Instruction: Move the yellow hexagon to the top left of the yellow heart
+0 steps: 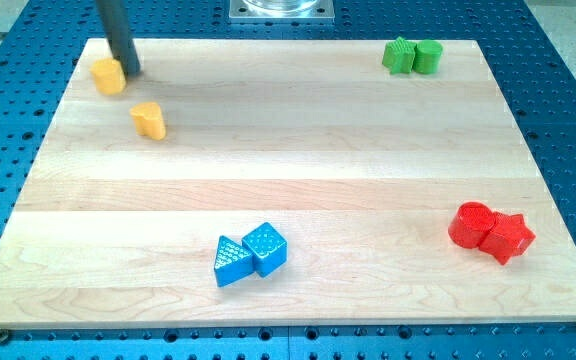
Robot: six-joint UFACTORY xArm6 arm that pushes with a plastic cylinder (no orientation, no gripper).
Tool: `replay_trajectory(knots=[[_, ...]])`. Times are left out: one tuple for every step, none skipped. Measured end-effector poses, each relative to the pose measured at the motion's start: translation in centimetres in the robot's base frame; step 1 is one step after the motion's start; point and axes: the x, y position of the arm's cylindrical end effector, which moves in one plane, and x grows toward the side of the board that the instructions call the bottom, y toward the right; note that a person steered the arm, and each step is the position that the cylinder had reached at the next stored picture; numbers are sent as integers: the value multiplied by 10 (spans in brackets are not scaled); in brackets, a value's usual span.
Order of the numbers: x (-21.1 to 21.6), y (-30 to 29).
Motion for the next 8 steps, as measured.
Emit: replay_trajectory(knots=[[22, 3], [-4, -11], [37, -21], [47, -7], [29, 12], [13, -39], [44, -82], [80, -53]])
